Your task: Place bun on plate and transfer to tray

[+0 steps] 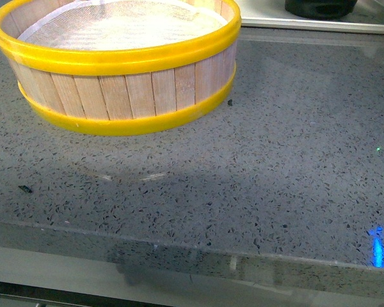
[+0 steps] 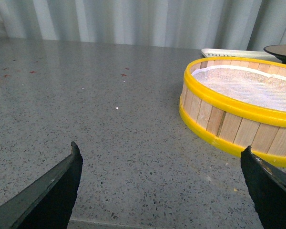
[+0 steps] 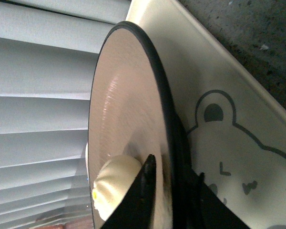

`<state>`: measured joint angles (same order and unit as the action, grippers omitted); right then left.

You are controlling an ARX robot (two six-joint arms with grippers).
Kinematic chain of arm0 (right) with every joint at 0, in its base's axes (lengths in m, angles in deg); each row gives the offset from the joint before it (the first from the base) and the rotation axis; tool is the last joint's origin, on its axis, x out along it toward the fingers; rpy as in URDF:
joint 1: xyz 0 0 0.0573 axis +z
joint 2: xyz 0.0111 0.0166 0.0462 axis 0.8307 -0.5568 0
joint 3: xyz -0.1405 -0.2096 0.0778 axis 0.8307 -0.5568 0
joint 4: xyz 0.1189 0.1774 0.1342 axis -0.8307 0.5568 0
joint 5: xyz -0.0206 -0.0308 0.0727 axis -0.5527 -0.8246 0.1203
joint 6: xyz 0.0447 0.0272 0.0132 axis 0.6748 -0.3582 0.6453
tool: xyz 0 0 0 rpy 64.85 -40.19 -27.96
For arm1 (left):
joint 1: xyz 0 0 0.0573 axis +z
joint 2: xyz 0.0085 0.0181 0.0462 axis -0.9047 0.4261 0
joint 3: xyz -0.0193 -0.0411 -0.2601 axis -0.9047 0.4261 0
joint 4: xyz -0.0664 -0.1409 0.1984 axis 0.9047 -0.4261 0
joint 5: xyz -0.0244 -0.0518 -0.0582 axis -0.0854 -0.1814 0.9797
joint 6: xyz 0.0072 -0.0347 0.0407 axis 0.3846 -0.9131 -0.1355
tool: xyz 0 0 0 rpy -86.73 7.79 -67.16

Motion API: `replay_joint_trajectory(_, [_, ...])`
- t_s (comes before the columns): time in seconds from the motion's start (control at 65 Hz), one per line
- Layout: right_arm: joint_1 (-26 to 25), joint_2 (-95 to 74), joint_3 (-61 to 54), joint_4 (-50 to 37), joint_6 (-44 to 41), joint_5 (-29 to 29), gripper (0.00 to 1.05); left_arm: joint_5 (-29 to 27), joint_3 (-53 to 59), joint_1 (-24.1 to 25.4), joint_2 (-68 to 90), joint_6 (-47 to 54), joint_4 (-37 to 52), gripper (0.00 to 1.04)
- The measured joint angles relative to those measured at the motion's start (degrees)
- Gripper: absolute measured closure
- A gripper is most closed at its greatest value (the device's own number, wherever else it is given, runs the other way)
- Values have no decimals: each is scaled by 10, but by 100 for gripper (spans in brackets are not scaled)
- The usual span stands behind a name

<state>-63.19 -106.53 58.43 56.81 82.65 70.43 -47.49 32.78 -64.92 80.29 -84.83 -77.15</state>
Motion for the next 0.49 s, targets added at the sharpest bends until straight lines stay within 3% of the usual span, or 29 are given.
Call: replay_joint_trajectory(0.493, [-11,67,-79,-42,25,5,7,0,0,0,0,0,0,7])
